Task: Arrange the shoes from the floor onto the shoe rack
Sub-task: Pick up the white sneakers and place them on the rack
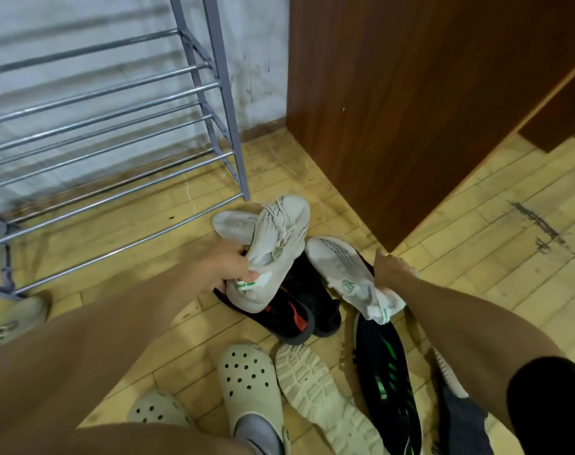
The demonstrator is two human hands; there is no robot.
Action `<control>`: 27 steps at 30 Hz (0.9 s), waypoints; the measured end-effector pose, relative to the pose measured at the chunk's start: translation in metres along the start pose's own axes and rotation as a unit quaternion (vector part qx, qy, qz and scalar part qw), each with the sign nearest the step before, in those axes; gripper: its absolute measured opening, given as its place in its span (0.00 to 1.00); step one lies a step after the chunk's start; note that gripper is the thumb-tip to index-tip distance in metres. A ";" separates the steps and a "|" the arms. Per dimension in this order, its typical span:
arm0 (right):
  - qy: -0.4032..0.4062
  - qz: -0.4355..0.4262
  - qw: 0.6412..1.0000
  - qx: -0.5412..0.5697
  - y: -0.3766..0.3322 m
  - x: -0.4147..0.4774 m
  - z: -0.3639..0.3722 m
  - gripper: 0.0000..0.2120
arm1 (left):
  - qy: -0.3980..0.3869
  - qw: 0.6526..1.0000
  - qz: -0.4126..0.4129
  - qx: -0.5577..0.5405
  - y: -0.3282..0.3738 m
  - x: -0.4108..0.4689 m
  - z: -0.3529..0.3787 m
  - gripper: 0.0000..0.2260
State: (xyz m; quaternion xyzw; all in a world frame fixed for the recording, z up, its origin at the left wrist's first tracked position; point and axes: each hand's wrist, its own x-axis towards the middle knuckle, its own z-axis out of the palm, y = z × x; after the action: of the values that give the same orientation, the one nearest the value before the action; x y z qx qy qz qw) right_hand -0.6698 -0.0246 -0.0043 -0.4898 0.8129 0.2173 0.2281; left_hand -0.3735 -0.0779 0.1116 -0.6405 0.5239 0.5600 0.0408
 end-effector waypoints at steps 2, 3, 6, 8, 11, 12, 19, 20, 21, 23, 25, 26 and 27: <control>0.007 0.009 1.000 -0.022 -0.003 -0.009 0.001 0.27 | 0.001 1.000 -0.005 0.018 -0.001 -0.003 0.000 0.17; 0.005 0.008 0.999 -0.032 -0.004 -0.012 0.003 0.24 | 0.004 1.000 -0.007 0.026 -0.003 -0.005 0.000 0.18; -0.006 -0.020 0.999 -0.025 -0.007 -0.023 -0.001 0.17 | 0.015 0.999 -0.007 0.035 -0.007 -0.011 0.002 0.17; -0.019 -0.046 0.999 0.007 -0.008 -0.026 -0.012 0.09 | 0.022 0.999 -0.006 0.029 -0.009 -0.016 0.005 0.16; -0.076 -0.059 0.984 0.147 -0.009 -0.029 -0.029 0.08 | 0.028 1.000 -0.001 -0.005 -0.012 -0.021 0.007 0.17; -0.097 -0.056 0.970 0.216 -0.011 -0.033 -0.034 0.09 | 0.029 0.999 0.000 -0.018 -0.013 -0.022 0.007 0.17; -0.150 -0.121 0.864 0.466 -0.065 -0.045 -0.038 0.23 | 0.053 0.988 -0.036 -0.142 -0.034 -0.028 0.006 0.18; -0.149 -0.122 0.863 0.466 -0.077 -0.044 -0.034 0.25 | 0.055 0.986 -0.042 -0.155 -0.038 -0.029 0.004 0.17; -0.147 -0.118 0.867 0.462 -0.088 -0.043 -0.028 0.26 | 0.053 0.984 -0.048 -0.161 -0.042 -0.030 0.002 0.17; -0.145 -0.102 0.879 0.443 -0.107 -0.045 -0.015 0.23 | 0.049 0.982 -0.058 -0.173 -0.048 -0.033 -0.002 0.17; -0.137 -0.071 0.885 0.440 -0.120 -0.045 -0.002 0.19 | 0.052 0.980 -0.064 -0.179 -0.052 -0.035 -0.007 0.17; -0.138 -0.053 0.881 0.449 -0.124 -0.046 0.002 0.19 | 0.052 0.979 -0.067 -0.185 -0.054 -0.035 -0.010 0.17; -0.146 -0.035 0.872 0.465 -0.127 -0.046 0.002 0.21 | 0.051 0.977 -0.069 -0.193 -0.055 -0.035 -0.012 0.17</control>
State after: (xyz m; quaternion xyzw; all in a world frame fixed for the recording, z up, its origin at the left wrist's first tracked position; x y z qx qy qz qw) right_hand -0.5368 -0.0450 0.0042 -0.3178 0.7596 -0.1253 0.5535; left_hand -0.3198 -0.0390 0.1138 -0.6988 0.3621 0.6127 -0.0719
